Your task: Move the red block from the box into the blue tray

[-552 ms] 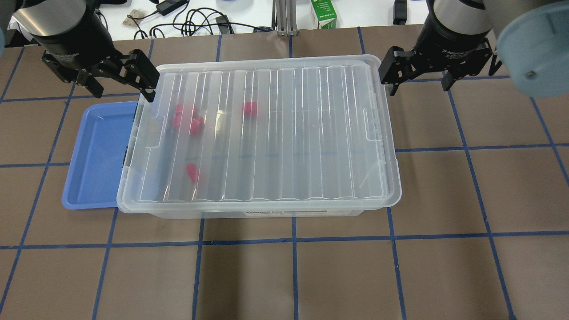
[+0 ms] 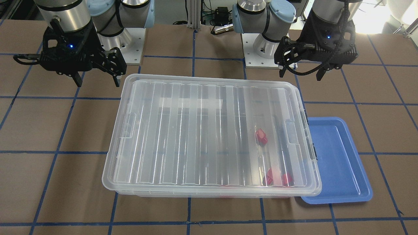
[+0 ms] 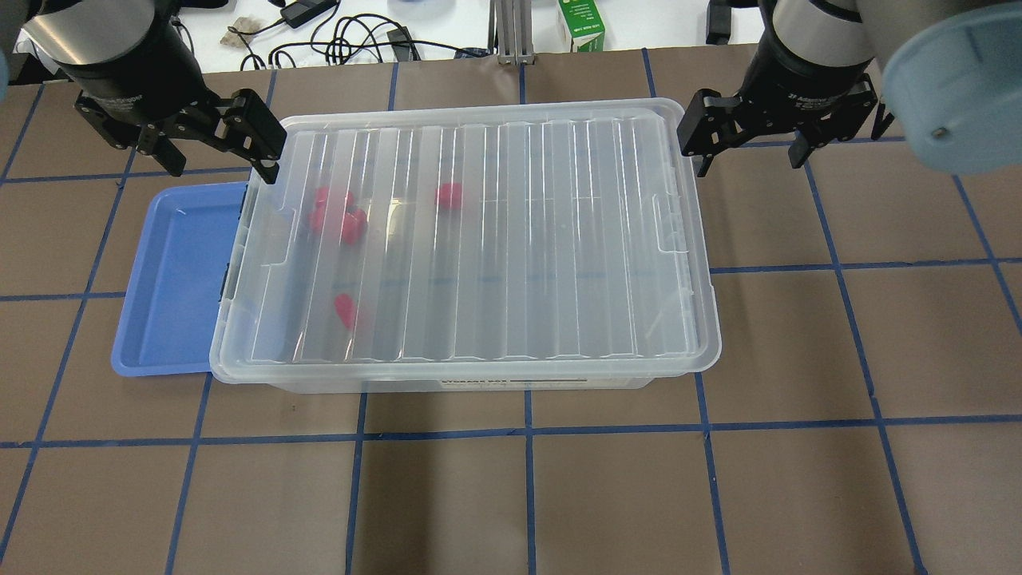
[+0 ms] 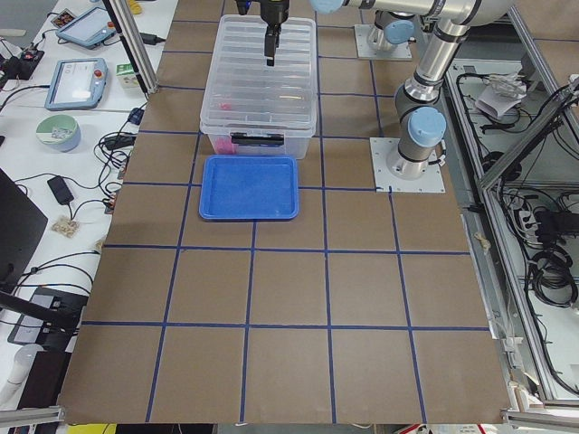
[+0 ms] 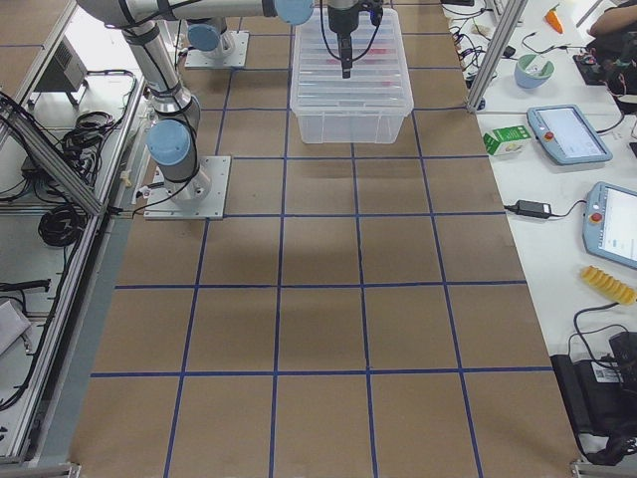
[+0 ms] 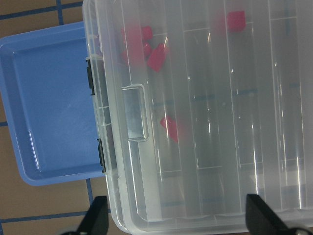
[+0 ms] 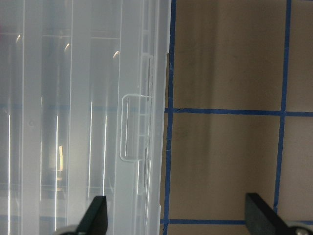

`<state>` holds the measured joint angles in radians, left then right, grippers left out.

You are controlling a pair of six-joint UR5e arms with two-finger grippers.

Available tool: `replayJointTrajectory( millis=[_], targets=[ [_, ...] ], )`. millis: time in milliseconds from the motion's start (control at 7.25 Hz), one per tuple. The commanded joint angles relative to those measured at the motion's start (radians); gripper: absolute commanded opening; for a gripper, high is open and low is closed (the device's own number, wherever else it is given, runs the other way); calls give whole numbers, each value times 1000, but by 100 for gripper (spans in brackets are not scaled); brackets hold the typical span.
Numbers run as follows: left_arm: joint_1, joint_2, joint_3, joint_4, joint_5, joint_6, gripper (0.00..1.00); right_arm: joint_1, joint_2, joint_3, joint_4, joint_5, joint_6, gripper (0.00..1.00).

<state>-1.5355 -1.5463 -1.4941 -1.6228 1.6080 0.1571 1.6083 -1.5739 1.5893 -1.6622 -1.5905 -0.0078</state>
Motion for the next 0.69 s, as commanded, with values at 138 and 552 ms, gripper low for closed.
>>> replayJointTrajectory(
  millis=[138, 552],
  targets=[
    [0, 0, -2, 0, 0, -1, 100, -10, 174, 78, -270, 7, -18, 100],
    [0, 0, -2, 0, 1, -1, 100, -13, 213, 92, -314, 6, -44, 100]
  ],
)
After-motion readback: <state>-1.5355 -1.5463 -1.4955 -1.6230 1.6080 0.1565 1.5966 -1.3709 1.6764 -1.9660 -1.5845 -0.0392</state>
